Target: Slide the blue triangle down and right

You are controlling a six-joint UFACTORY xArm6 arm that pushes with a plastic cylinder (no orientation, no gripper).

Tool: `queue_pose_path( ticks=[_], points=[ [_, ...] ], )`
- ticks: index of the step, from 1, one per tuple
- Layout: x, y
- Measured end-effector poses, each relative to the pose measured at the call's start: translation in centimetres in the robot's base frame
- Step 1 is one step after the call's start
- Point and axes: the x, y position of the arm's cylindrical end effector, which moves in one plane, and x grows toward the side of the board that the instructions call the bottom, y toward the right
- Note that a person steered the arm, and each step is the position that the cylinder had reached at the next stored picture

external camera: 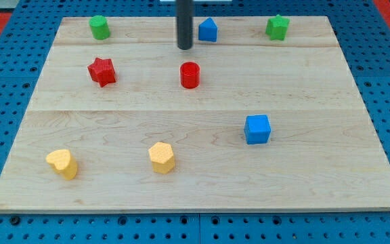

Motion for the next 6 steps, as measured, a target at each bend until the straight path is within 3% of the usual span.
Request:
queue_pose_path(
  ticks=[2, 4, 5, 6],
  points=[
    [-4.9, 2.9],
    [-3.3, 11.4],
    [-1.3, 10.4],
    [-2.2, 6.0]
  ],
)
